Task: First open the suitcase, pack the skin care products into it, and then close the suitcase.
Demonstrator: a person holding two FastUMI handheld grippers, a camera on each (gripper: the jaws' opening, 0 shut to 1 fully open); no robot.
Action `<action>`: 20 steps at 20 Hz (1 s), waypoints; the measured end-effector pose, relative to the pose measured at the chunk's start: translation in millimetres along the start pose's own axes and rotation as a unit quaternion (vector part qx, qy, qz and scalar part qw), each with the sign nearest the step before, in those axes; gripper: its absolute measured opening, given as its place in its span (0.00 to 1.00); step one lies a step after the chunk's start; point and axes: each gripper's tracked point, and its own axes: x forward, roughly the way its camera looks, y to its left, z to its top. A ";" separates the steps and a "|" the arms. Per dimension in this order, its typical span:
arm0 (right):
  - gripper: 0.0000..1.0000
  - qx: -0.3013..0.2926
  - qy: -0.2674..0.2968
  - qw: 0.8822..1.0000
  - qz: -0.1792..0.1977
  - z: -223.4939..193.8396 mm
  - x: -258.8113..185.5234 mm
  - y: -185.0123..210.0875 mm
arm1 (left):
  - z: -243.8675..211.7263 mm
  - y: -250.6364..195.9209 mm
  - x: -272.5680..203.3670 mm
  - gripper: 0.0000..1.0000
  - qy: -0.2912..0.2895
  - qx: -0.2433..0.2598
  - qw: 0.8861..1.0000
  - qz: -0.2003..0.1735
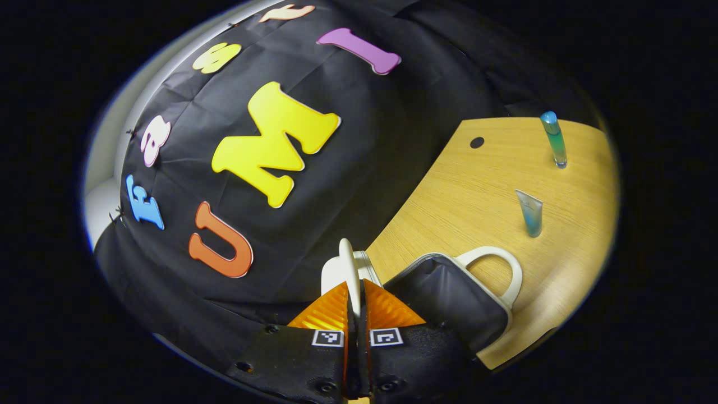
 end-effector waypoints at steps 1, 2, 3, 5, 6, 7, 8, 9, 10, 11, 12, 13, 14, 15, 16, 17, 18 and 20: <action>0.80 -0.001 0.000 1.000 0.002 1.6 -1.2 9.1 | -5.3 15.2 -0.2 0.03 0.000 -0.022 1.000 -0.001; 0.80 -0.001 0.000 1.000 0.004 3.4 -3.2 18.9 | -12.1 28.8 -1.2 0.03 0.003 -0.038 0.999 0.000; 0.80 -0.003 0.000 1.000 0.007 6.1 -5.6 29.0 | -21.1 43.0 -2.9 0.03 0.009 -0.051 0.999 0.005; 0.80 -0.004 0.001 1.000 0.014 9.1 -9.3 48.6 | -43.3 67.0 -2.7 0.03 0.027 -0.065 0.997 0.014; 0.80 -0.005 0.000 1.000 0.018 11.2 -11.4 58.7 | -52.5 76.9 -1.2 0.03 0.031 -0.079 0.996 0.016; 0.80 -0.008 0.000 1.000 0.022 11.9 -13.8 69.1 | -62.4 88.1 0.0 0.03 0.034 -0.092 0.995 0.017; 0.80 -0.013 -0.001 1.000 0.027 13.5 -16.2 78.7 | -74.4 100.7 3.2 0.03 0.040 -0.105 0.993 0.021; 0.80 -0.018 -0.003 0.999 0.031 15.0 -18.3 87.7 | -86.2 113.1 6.6 0.03 0.045 -0.119 0.992 0.022; 0.79 -0.022 -0.006 0.999 0.033 17.9 -20.6 95.1 | -100.4 123.4 10.3 0.03 0.050 -0.130 0.990 0.026; 0.80 -0.024 -0.008 0.999 0.034 19.0 -22.3 101.5 | -115.2 136.2 14.0 0.03 0.053 -0.137 0.989 0.030; 0.80 -0.022 -0.007 0.999 0.035 21.4 -24.6 107.8 | -128.7 147.4 19.7 0.03 0.054 -0.136 0.989 0.032; 0.80 -0.016 -0.007 0.999 0.036 22.3 -26.8 112.9 | -143.5 154.4 24.8 0.03 0.055 -0.134 0.989 0.033; 0.80 -0.011 -0.007 0.999 0.041 24.1 -28.6 119.8 | -164.5 158.0 28.0 0.03 0.065 -0.131 0.989 0.034; 0.80 -0.012 -0.005 0.999 0.043 22.8 -30.0 127.3 | -186.6 161.7 30.6 0.03 0.076 -0.124 0.989 0.036; 0.80 -0.018 -0.003 0.999 0.041 20.9 -30.0 130.2 | -203.0 164.6 36.0 0.03 0.080 -0.124 0.988 0.034; 0.80 -0.024 -0.001 0.999 0.037 20.0 -30.8 132.6 | -215.4 167.1 41.3 0.03 0.082 -0.124 0.988 0.031; 0.80 -0.025 0.003 0.999 0.032 17.9 -31.6 134.3 | -230.5 168.6 47.1 0.03 0.093 -0.130 0.987 0.027; 0.79 -0.022 0.016 0.999 0.025 12.7 -34.0 138.7 | -260.8 167.9 57.1 0.03 0.114 -0.147 0.982 0.017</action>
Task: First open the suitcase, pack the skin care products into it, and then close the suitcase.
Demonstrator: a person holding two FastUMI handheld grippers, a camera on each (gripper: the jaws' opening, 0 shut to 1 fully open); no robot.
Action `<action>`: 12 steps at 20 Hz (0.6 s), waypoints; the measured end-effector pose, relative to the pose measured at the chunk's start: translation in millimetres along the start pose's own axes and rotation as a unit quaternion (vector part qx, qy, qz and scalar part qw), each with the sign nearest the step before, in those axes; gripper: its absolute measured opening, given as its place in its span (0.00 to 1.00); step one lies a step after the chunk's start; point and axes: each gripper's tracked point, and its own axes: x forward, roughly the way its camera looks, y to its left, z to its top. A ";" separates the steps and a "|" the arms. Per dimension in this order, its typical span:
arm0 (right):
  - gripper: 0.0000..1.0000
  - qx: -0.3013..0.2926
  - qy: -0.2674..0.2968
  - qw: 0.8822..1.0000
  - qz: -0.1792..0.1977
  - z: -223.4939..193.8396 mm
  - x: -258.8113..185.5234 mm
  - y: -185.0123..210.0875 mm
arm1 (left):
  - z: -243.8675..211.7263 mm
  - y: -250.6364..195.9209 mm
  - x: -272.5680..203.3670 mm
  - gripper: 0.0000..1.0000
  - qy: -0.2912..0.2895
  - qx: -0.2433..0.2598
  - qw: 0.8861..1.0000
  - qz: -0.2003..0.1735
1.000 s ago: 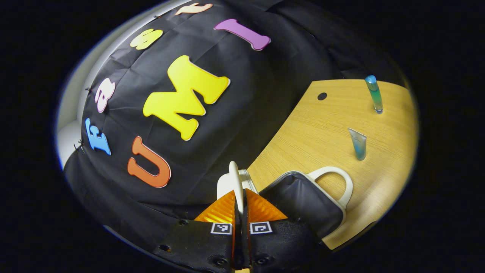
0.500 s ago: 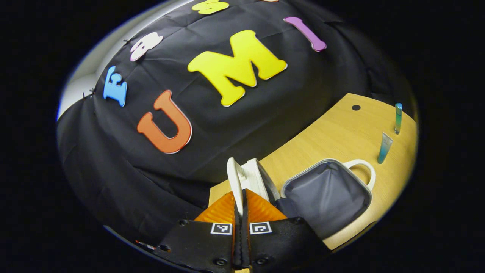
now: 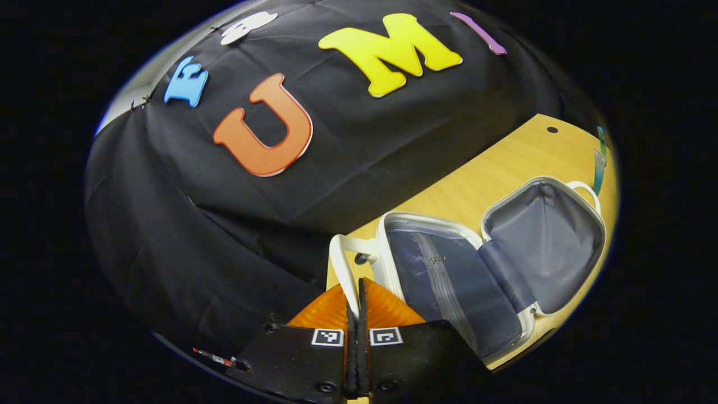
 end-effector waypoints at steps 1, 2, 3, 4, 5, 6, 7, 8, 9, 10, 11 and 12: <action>0.79 -0.001 0.007 1.000 -0.001 -4.2 -0.3 3.6 | -10.5 1.4 6.6 0.03 0.010 -0.007 1.000 -0.004; 0.79 -0.004 0.012 1.000 -0.002 -7.5 -1.6 6.4 | -21.0 1.7 13.9 0.03 0.017 -0.014 1.000 -0.011; 0.80 -0.007 0.014 1.000 -0.002 -8.9 -2.9 8.8 | -28.6 1.4 19.9 0.03 0.023 -0.022 0.999 -0.019; 0.80 -0.010 0.017 1.000 -0.003 -10.0 -4.1 10.7 | -37.7 0.6 26.2 0.03 0.030 -0.029 0.999 -0.027; 0.80 -0.013 0.019 1.000 -0.003 -11.6 -4.4 12.8 | -51.9 0.5 32.1 0.03 0.046 -0.038 0.998 -0.036; 0.80 -0.015 0.021 1.000 -0.002 -11.7 -5.1 15.3 | -63.4 -0.8 37.4 0.03 0.058 -0.048 0.996 -0.043; 0.80 -0.019 0.021 1.000 -0.003 -13.1 -5.2 17.3 | -75.1 -3.9 42.3 0.03 0.072 -0.064 0.994 -0.051; 0.80 -0.022 0.022 1.000 -0.003 -12.7 -5.3 19.0 | -87.4 -7.3 48.6 0.03 0.083 -0.077 0.992 -0.059; 0.80 -0.026 0.024 0.999 -0.002 -13.9 -5.9 21.4 | -100.0 -13.1 53.9 0.03 0.094 -0.093 0.989 -0.067; 0.80 -0.030 0.026 0.999 -0.001 -16.0 -6.2 23.0 | -111.3 -18.1 58.8 0.03 0.104 -0.106 0.986 -0.076; 0.80 -0.034 0.029 0.999 0.000 -17.7 -6.6 23.8 | -121.1 -21.5 61.4 0.03 0.112 -0.121 0.983 -0.085; 0.80 -0.038 0.032 0.999 0.000 -20.1 -6.9 24.4 | -132.0 -25.1 65.8 0.03 0.125 -0.135 0.979 -0.092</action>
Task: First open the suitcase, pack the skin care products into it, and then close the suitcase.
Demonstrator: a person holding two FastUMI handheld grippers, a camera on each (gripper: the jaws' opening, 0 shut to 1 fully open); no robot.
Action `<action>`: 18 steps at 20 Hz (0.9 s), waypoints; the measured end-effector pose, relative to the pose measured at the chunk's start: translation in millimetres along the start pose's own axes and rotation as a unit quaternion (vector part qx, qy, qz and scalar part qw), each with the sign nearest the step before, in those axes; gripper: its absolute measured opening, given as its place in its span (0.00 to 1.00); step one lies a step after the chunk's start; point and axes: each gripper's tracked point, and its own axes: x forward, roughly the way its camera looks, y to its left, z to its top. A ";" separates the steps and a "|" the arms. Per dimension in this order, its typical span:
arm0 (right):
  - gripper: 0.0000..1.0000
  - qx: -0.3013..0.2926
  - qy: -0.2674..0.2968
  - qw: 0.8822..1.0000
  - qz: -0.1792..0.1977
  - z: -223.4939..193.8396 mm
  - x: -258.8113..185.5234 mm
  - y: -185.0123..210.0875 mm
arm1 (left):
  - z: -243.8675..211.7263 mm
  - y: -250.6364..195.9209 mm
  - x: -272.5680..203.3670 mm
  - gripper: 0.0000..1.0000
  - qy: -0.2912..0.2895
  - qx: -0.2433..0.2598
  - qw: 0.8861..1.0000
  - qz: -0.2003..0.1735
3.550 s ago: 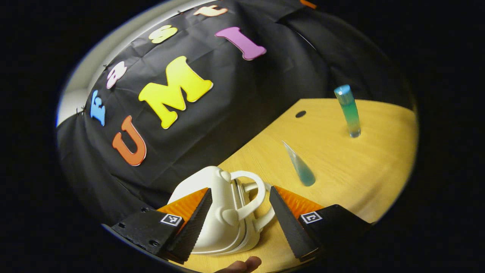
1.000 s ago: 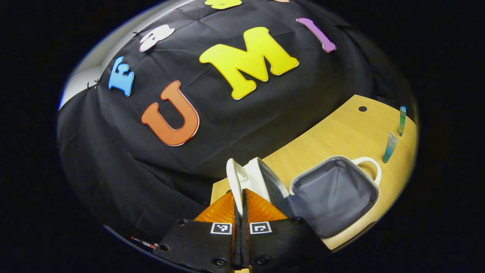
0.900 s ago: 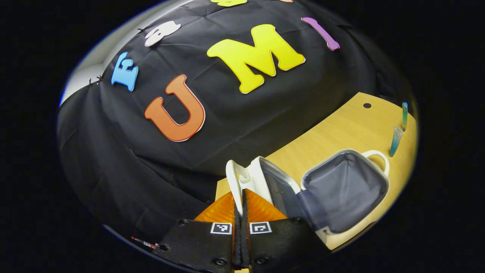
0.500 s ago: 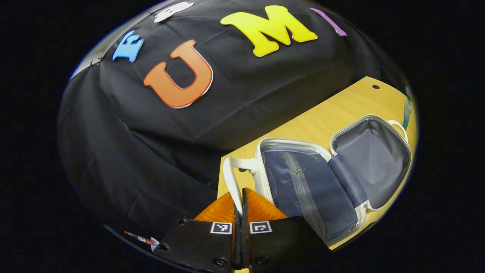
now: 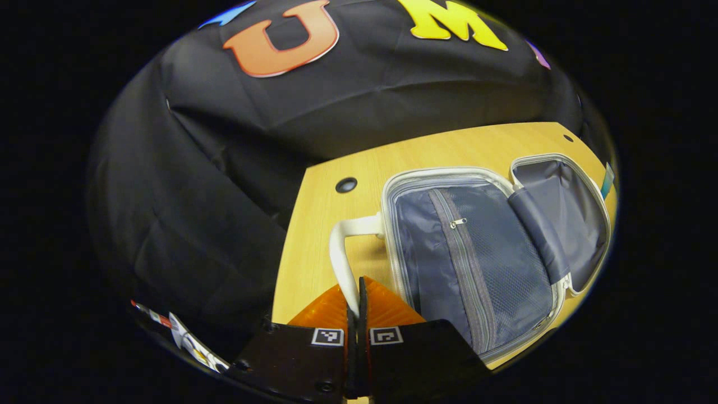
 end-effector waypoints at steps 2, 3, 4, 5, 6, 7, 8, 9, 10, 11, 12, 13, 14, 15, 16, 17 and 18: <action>0.80 -0.009 0.006 1.000 -0.006 -3.9 -0.4 -1.1 | -19.5 -4.4 9.3 0.04 0.029 -0.006 0.999 -0.012; 0.80 -0.010 0.010 1.000 -0.006 -6.3 -0.8 -1.3 | -23.3 -6.6 15.1 0.03 0.032 -0.014 0.999 -0.019; 0.80 -0.010 0.013 1.000 -0.010 -9.2 -2.5 -2.6 | -27.3 -8.2 19.0 0.04 0.035 -0.023 0.999 -0.025; 0.80 -0.009 0.014 1.000 -0.010 -11.1 -3.8 -2.7 | -31.0 -7.7 22.7 0.05 0.039 -0.028 0.998 -0.027; 0.80 -0.011 0.017 1.000 -0.010 -15.0 -4.5 -1.7 | -34.0 -9.4 24.1 0.06 0.044 -0.035 0.998 -0.030; 0.80 -0.014 0.018 1.000 -0.013 -17.5 -5.9 -3.2 | -34.2 -10.2 25.8 0.10 0.043 -0.039 0.998 -0.026; 0.80 -0.017 0.018 1.000 -0.014 -19.4 -6.5 -5.6 | -35.3 -5.8 28.1 0.13 0.040 -0.042 0.998 -0.014; 0.80 -0.018 0.015 1.000 -0.016 -20.3 -7.5 -8.0 | -35.6 3.7 27.0 0.24 0.039 -0.048 0.998 -0.001; 0.80 -0.019 0.012 1.000 -0.014 -21.1 -7.3 -8.9 | -32.3 8.0 24.4 0.41 0.035 -0.059 0.998 0.008; 0.80 -0.021 0.010 1.000 -0.014 -22.4 -5.5 -11.3 | -27.5 6.7 16.9 0.53 0.028 -0.069 0.997 0.013; 0.80 -0.021 0.010 1.000 -0.012 -24.1 -3.4 -13.7 | -23.6 5.2 10.0 0.55 0.020 -0.075 0.997 0.018; 0.80 -0.019 0.011 1.000 -0.009 -26.6 -1.7 -16.6 | -18.3 7.5 3.6 0.57 0.010 -0.077 0.996 0.033; 0.80 -0.015 0.012 1.000 -0.005 -29.7 0.6 -19.8 | -11.9 3.5 -4.2 0.69 0.003 -0.084 0.996 0.034; 0.80 -0.011 0.013 1.000 0.000 -31.4 2.2 -23.9 | -5.2 -4.9 -13.9 0.82 -0.002 -0.092 0.995 0.029; 0.80 -0.008 0.013 1.000 0.003 -33.4 4.9 -28.4 | 2.7 -16.0 -24.4 0.93 -0.008 -0.097 0.995 0.024; 0.80 -0.005 0.014 1.000 0.006 -35.2 6.5 -34.4 | 8.0 -33.7 -34.1 0.95 -0.011 -0.100 0.995 0.011; 0.80 0.001 0.013 1.000 0.011 -36.9 7.9 -39.4 | 15.2 -52.2 -43.7 0.96 -0.018 -0.102 0.995 -0.003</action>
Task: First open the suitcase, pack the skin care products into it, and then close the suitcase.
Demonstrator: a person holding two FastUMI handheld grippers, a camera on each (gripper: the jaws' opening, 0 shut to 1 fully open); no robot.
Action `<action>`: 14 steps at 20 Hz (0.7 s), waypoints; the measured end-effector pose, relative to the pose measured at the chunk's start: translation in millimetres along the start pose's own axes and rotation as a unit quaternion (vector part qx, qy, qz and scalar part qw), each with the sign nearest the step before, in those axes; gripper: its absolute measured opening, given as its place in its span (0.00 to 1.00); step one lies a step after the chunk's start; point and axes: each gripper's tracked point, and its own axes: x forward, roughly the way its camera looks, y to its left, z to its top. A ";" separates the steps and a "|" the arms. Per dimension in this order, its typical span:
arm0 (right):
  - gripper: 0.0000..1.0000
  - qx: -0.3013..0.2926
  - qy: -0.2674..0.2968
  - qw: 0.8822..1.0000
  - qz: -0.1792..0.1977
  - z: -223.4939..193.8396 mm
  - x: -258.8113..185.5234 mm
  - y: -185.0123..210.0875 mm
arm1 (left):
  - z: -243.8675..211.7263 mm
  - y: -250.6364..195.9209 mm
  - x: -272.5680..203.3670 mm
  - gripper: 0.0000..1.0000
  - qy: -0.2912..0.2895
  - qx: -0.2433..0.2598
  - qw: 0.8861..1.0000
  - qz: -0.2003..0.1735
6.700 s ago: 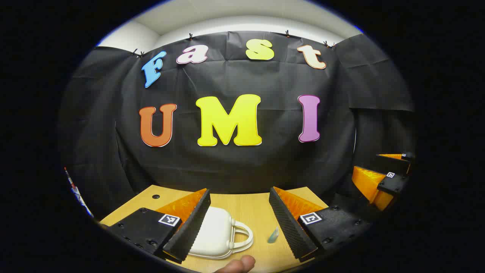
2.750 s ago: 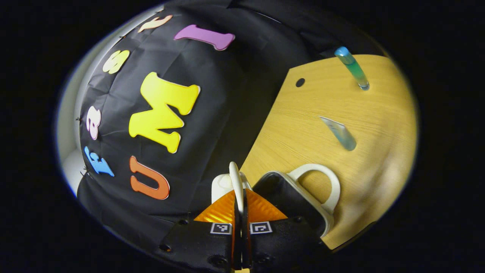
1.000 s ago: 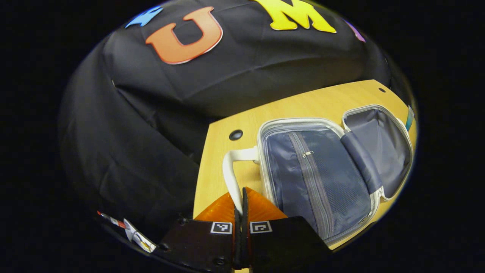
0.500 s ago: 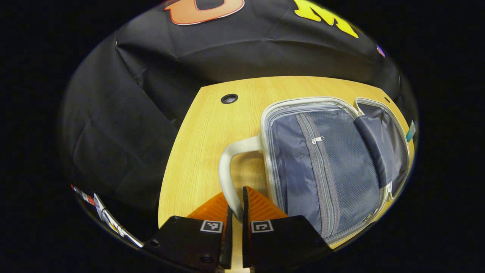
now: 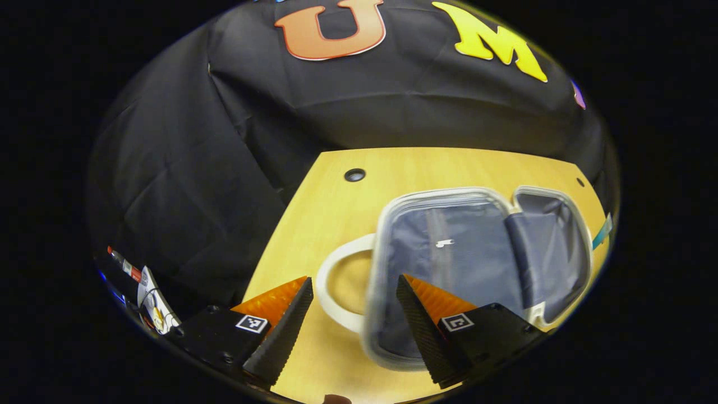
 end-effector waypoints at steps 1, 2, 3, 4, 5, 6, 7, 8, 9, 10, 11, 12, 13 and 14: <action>0.80 0.004 -0.001 1.000 0.005 -1.0 1.9 -5.8 | 5.1 -22.4 -7.2 0.96 -0.006 -0.001 1.000 -0.017; 0.80 0.002 -0.001 1.000 0.007 -4.6 5.2 -12.0 | 7.8 -46.8 -15.4 0.96 -0.009 -0.003 0.999 -0.036; 0.80 0.001 -0.001 1.000 0.011 -7.2 7.8 -18.4 | 9.3 -71.4 -23.0 0.96 -0.010 -0.003 0.998 -0.054; 0.80 0.001 -0.001 1.000 0.013 -9.2 10.9 -25.2 | 12.5 -96.2 -31.5 0.96 -0.013 -0.005 0.998 -0.068; 0.79 0.002 0.000 1.000 0.016 -11.0 14.1 -32.3 | 15.4 -123.8 -40.3 0.96 -0.015 -0.006 0.996 -0.084; 0.80 0.004 0.001 1.000 0.019 -13.6 17.4 -38.1 | 17.8 -151.0 -48.2 0.96 -0.017 -0.003 0.995 -0.102; 0.80 0.006 0.001 1.000 0.021 -14.6 20.4 -44.8 | 20.1 -175.5 -55.4 0.97 -0.019 0.001 0.994 -0.111; 0.80 0.007 0.000 1.000 0.024 -16.1 23.4 -51.2 | 23.0 -200.3 -62.5 0.97 -0.024 0.006 0.992 -0.124; 0.80 0.007 0.001 1.000 0.028 -16.6 25.8 -56.9 | 26.0 -225.2 -69.8 1.00 -0.029 0.009 0.990 -0.140; 0.80 0.007 0.001 0.999 0.032 -18.1 28.8 -62.5 | 26.5 -249.6 -75.9 0.96 -0.027 0.012 0.988 -0.155; 0.80 0.007 0.001 0.999 0.036 -19.3 30.8 -67.6 | 26.7 -270.9 -82.4 0.96 -0.025 0.015 0.986 -0.165; 0.80 0.006 0.001 0.999 0.039 -20.7 32.6 -72.8 | 26.0 -293.3 -88.8 0.97 -0.021 0.020 0.984 -0.176; 0.80 0.003 0.001 0.999 0.041 -22.4 33.6 -78.2 | 21.6 -325.1 -95.8 0.97 -0.020 0.023 0.982 -0.186; 0.80 0.001 0.002 0.999 0.043 -25.7 36.5 -84.3 | 14.4 -352.2 -105.1 0.97 -0.018 0.026 0.980 -0.198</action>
